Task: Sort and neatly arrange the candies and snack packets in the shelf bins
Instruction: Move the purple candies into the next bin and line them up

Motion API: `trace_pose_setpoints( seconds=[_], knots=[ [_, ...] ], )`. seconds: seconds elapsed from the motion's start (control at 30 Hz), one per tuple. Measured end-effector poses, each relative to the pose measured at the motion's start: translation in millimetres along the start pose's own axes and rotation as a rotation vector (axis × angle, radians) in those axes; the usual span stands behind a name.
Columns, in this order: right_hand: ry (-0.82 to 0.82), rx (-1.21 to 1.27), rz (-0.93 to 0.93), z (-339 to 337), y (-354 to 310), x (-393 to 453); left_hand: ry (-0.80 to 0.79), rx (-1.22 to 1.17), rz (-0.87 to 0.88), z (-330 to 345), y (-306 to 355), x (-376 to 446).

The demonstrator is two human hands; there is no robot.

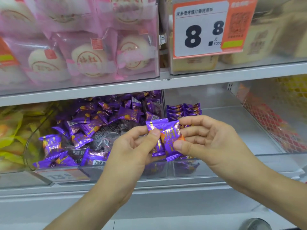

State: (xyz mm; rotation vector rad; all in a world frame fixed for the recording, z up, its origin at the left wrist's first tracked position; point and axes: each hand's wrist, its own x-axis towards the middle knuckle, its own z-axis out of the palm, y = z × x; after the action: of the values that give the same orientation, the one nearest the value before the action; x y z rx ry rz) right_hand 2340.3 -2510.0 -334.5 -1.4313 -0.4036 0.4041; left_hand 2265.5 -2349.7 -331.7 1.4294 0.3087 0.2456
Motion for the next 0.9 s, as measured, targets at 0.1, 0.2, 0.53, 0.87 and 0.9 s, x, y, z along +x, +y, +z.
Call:
trace_pose_setpoints(
  seconds=[0.1,0.2,0.53,0.87,0.9],
  knots=[
    [0.024,0.020,0.036,-1,-2,1,0.009,0.005,0.001,0,-2,1],
    [0.028,0.101,0.086,-5,-5,4,0.015,0.034,0.001,0,-3,0],
    [-0.164,-0.280,0.113,-15,-21,5,-0.105,0.092,0.011,-2,-10,3],
    [-0.019,0.034,0.011,-16,-16,7,-0.168,0.094,0.061,-3,-14,2],
    [-0.027,0.002,0.004,-15,-15,6,-0.168,0.062,0.044,-2,-14,1]
  ],
)
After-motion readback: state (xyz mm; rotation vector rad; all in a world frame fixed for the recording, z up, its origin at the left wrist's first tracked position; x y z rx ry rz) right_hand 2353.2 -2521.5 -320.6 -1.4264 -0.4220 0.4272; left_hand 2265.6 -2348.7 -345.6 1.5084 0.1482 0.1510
